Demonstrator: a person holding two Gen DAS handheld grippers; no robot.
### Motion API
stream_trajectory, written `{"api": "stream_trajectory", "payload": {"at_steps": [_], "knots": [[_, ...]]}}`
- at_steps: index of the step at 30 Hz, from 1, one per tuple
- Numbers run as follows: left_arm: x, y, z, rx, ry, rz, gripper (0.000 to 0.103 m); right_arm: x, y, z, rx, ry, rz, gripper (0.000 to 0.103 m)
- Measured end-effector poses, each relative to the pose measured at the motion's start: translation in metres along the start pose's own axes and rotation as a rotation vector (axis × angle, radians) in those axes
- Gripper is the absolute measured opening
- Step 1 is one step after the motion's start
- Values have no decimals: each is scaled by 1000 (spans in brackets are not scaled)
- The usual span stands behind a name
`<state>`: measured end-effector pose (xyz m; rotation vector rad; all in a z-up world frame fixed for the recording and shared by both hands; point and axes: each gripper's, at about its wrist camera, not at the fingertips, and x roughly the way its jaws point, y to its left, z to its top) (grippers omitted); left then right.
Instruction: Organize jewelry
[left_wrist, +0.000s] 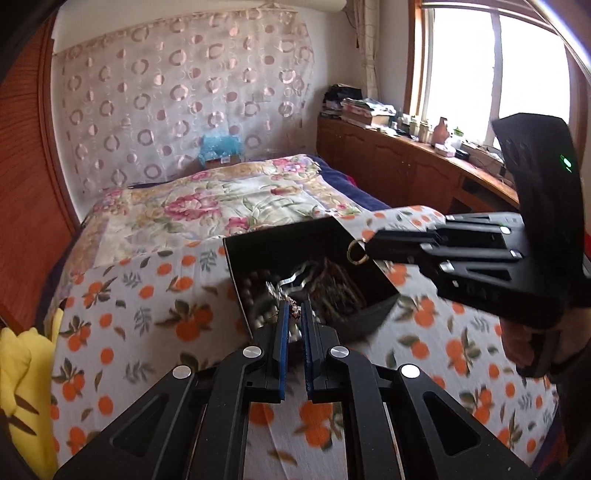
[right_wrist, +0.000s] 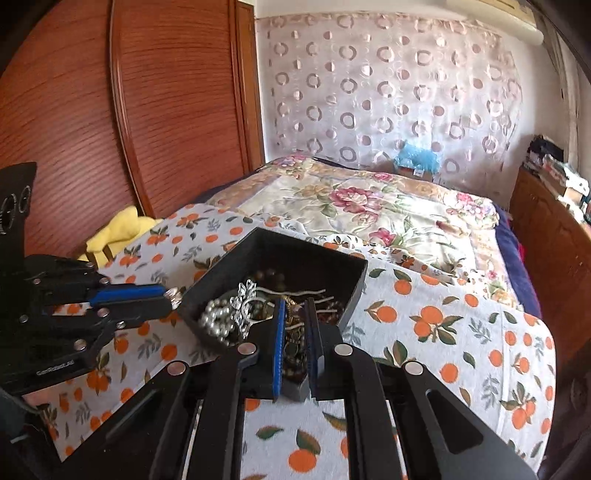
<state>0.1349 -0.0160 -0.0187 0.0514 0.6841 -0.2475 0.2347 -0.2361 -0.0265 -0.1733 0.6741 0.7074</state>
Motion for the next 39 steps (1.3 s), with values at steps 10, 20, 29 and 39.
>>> {"api": "stream_trajectory", "payload": {"at_steps": [10,20,29,39], "knots": [[22,0,15,-10,6,19,6,-5,-7,-7,19,-8,-22,30],[11,-1,8,-20,-6,56,44,-41,-4,-37,69,-83,-71,31],[-38,-4,-13,-51,-88,105,88,-89,12,-57,126,-190,-118,61],[-81,-7,-30,-101,-127,173,95,-120,32,-74,149,-251,-233,101]]}}
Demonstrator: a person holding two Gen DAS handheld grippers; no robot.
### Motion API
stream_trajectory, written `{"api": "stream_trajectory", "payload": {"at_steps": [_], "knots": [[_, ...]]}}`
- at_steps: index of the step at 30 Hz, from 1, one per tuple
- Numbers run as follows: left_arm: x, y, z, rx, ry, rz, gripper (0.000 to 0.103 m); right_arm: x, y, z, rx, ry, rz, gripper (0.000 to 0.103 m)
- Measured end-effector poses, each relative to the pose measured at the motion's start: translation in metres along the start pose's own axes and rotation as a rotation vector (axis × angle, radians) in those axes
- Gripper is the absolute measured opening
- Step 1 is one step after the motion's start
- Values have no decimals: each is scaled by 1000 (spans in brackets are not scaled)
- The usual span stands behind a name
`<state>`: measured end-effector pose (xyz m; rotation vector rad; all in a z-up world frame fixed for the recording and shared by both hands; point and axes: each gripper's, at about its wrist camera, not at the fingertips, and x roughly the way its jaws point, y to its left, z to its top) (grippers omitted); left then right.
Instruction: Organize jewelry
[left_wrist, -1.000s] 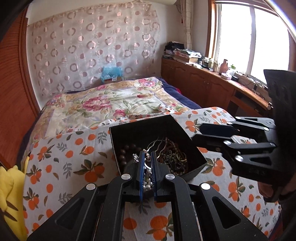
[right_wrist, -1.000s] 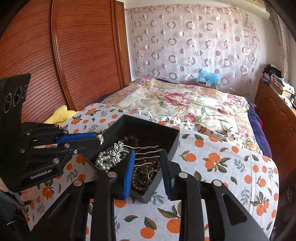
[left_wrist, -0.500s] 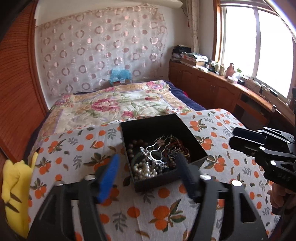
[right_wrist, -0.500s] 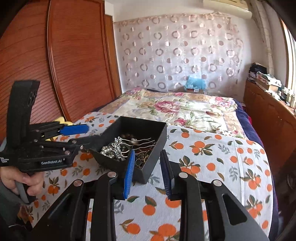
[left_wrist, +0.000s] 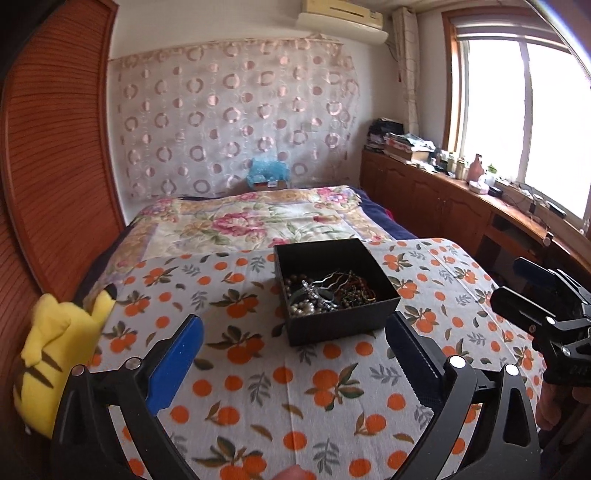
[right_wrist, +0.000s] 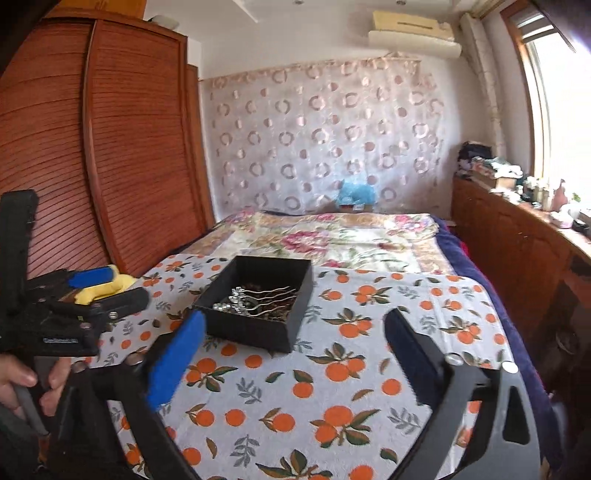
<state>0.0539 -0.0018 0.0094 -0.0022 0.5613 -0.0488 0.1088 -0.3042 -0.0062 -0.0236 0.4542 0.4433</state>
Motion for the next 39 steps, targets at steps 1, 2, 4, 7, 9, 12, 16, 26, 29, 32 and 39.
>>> {"api": "stream_trajectory", "payload": {"at_steps": [1,2,4,7,9,12,16,26,29,32,39], "knots": [[-2,1,-1,-2,0,4,95,-1,0,-1,2,-1,-3,101],[-4,2,-3,-2,-1,9,95,-2,-1,-1,6,-2,-9,101],[-7,2,-5,-3,-3,17,95,-1,-2,-1,11,-4,-8,101],[-10,3,-9,-2,-10,28,95,-1,-1,-2,12,-2,-17,101],[-10,3,-9,0,-15,36,95,-1,-1,-1,11,-3,-14,101],[-10,3,-10,-4,-18,33,95,-1,-1,-2,10,-6,-15,101],[-11,3,-11,-1,-20,39,95,-1,0,-1,10,-9,-18,101],[-12,3,-12,-1,-22,38,95,-3,1,-2,11,-12,-20,101],[-12,3,-11,-2,-23,40,95,-3,0,-2,11,-14,-23,101],[-15,0,-10,0,-28,43,95,-3,1,-1,12,-14,-24,101],[-20,-3,-6,1,-38,40,95,-3,0,-1,13,-15,-23,101]]}}
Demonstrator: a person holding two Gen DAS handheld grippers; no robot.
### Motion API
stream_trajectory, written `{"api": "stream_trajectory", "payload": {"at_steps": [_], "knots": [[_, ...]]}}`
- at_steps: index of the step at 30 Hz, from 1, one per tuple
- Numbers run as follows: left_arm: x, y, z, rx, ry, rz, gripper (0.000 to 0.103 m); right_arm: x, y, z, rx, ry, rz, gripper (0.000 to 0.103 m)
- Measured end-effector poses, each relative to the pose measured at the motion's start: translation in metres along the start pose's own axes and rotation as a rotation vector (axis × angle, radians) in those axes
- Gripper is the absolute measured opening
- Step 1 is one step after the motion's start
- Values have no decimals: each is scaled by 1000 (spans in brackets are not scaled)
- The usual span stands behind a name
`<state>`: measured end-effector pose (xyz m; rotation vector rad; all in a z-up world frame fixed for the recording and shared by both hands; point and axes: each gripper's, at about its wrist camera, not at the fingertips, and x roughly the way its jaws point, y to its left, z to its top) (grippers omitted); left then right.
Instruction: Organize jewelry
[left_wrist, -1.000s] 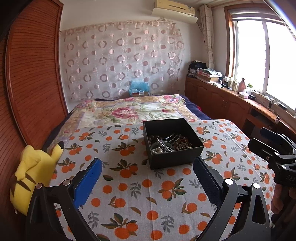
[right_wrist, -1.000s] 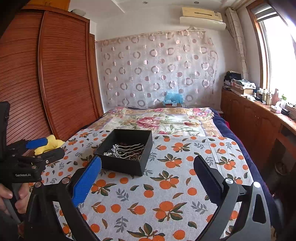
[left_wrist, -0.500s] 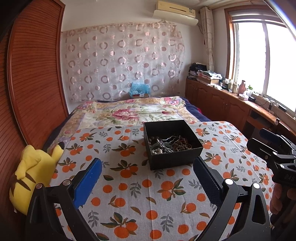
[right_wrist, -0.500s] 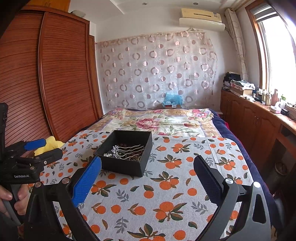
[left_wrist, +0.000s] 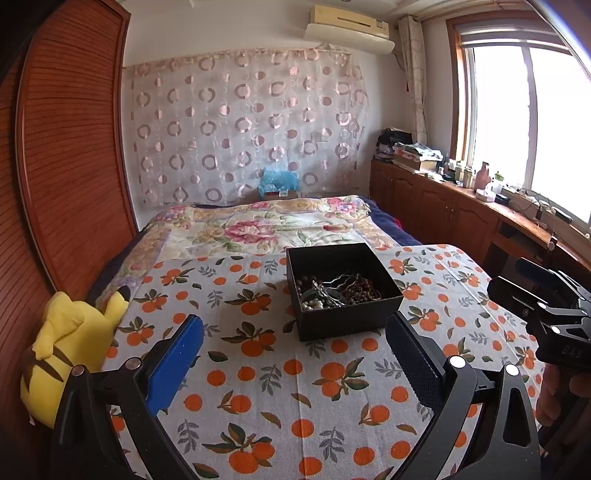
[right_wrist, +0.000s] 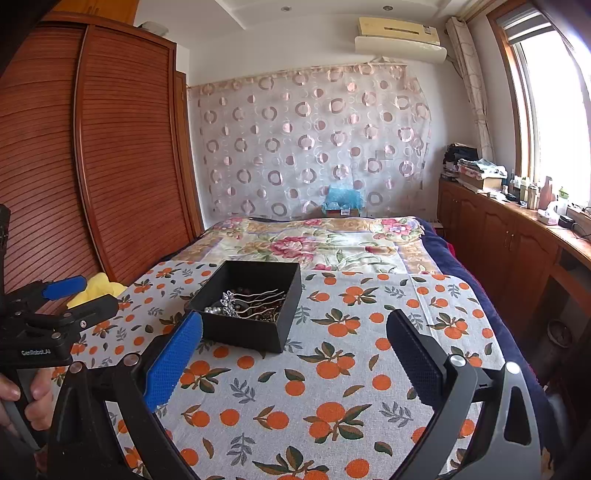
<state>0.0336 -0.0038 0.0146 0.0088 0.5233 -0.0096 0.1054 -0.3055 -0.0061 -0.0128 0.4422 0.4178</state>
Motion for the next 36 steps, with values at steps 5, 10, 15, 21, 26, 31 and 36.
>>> {"api": "stream_trajectory", "payload": {"at_steps": [5,10,15,21,26,31,36], "knots": [[0,1,-1,-1,0,0,95,0,-1,0,1,0,0,101],[-1,0,2,0,-7,1,95,0,-1,1,4,0,-3,101],[-2,-2,6,0,-13,1,95,-1,-2,1,5,-1,-3,101],[-3,-1,4,0,-14,1,95,-1,-4,2,6,-3,-4,101],[-2,-1,5,1,-15,0,95,-1,-4,2,6,-3,-4,101],[-1,-1,4,0,-14,2,95,-1,-4,2,6,-3,-3,101],[-2,0,3,0,-15,2,95,-1,-4,2,7,-4,-3,101]]}}
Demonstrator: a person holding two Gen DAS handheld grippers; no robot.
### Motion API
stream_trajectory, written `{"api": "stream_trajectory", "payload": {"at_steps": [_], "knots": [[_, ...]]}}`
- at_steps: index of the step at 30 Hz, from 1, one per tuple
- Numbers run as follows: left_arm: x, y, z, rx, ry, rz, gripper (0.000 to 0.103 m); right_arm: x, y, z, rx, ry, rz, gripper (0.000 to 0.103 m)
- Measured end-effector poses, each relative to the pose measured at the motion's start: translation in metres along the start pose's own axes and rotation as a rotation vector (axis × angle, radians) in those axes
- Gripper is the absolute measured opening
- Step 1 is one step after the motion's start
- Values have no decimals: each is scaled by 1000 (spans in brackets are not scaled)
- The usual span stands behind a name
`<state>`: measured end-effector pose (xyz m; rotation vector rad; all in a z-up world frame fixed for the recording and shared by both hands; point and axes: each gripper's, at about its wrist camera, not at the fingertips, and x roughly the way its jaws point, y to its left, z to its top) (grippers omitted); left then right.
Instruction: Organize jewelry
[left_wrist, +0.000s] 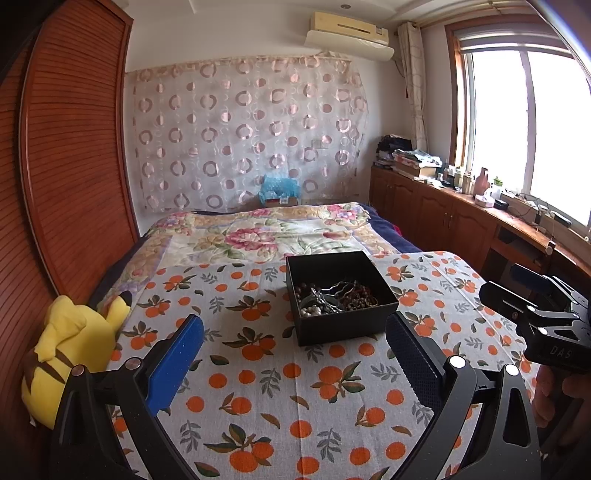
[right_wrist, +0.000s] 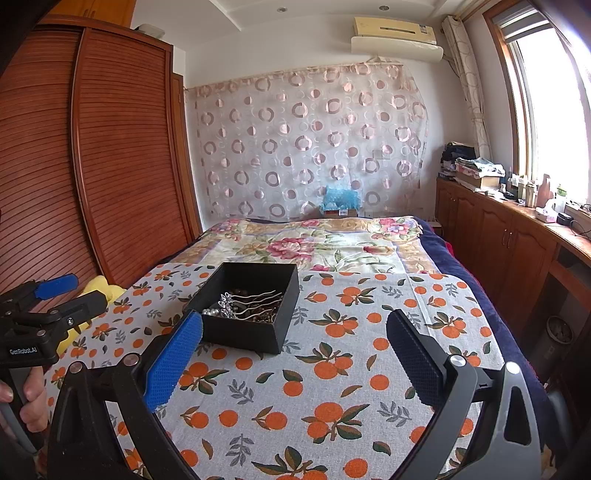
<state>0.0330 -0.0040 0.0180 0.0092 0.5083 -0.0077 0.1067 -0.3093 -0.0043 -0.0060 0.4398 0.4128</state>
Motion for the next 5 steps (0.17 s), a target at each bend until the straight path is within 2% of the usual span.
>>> {"api": "stream_trajectory", "payload": {"at_steps": [5], "knots": [[0,0,0,2,-2,0,95,0,0,0,1,0,0,101]]}}
